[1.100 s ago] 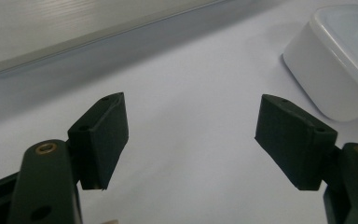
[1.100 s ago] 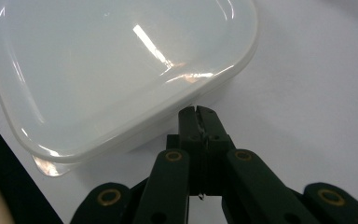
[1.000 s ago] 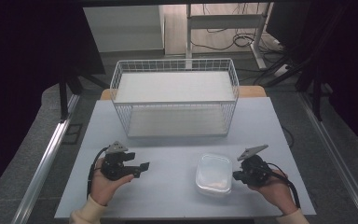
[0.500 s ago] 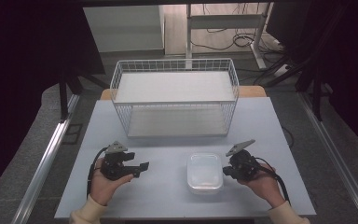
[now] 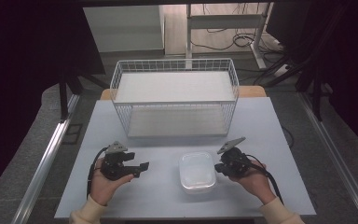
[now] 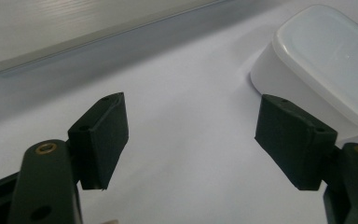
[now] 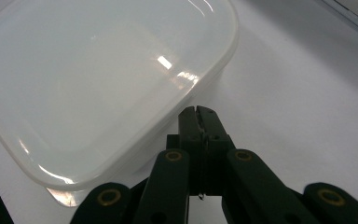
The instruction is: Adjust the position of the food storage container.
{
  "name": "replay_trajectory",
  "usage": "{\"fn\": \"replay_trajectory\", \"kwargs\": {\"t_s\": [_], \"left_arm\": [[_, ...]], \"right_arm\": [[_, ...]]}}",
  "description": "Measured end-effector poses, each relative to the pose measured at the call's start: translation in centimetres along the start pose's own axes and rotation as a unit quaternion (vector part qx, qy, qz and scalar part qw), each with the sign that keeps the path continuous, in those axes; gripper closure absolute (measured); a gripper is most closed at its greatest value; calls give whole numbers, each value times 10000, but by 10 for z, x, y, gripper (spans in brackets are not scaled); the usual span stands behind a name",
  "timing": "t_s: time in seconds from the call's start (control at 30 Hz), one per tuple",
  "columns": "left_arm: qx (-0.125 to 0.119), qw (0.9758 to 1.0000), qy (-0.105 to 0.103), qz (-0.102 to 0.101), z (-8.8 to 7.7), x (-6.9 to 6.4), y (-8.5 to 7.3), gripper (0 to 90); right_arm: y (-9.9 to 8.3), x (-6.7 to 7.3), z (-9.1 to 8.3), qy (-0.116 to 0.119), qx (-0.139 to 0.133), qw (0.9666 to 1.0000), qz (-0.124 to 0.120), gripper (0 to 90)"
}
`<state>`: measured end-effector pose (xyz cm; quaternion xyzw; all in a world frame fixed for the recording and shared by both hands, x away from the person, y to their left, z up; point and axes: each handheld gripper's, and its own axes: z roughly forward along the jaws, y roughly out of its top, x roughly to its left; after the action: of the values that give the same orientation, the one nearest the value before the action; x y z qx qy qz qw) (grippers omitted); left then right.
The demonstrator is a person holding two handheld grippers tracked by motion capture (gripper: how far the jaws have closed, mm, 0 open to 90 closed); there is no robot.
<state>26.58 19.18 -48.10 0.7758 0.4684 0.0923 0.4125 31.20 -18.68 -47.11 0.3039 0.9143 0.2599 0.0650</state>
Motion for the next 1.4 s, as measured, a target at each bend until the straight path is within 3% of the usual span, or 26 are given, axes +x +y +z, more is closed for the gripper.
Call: {"fn": "replay_trajectory", "kwargs": {"t_s": [0.3,0.57,0.7,0.93,1.0,1.07,1.17,1.27,1.4], "left_arm": [[6,10000,2,9,0,0,0,250],[4,10000,0,17,1,0,0,249],[8,10000,6,6,0,0,0,249],[-42,10000,20,-2,-1,0,0,250],[-31,10000,15,8,-1,-1,0,250],[-43,10000,13,8,-2,-1,0,250],[-60,10000,-1,-1,-2,-1,1,250],[-61,10000,-8,1,-2,-1,1,250],[-67,10000,-12,8,-3,-2,1,249]], "right_arm": [[5,5,5,63,-5,10000,-68,897],[8,16,7,261,-4,9995,-203,897],[7,15,7,262,3,9994,-224,897],[-2,0,-17,194,-432,9988,112,893],[-7,-4,-22,174,-610,9976,274,807],[-12,-10,-26,172,-843,9951,497,631],[-19,-17,-31,128,-1073,9906,839,449],[-23,-21,-34,98,-1163,9879,1022,366],[-24,-21,-35,31,-1220,9869,1052,317]]}}
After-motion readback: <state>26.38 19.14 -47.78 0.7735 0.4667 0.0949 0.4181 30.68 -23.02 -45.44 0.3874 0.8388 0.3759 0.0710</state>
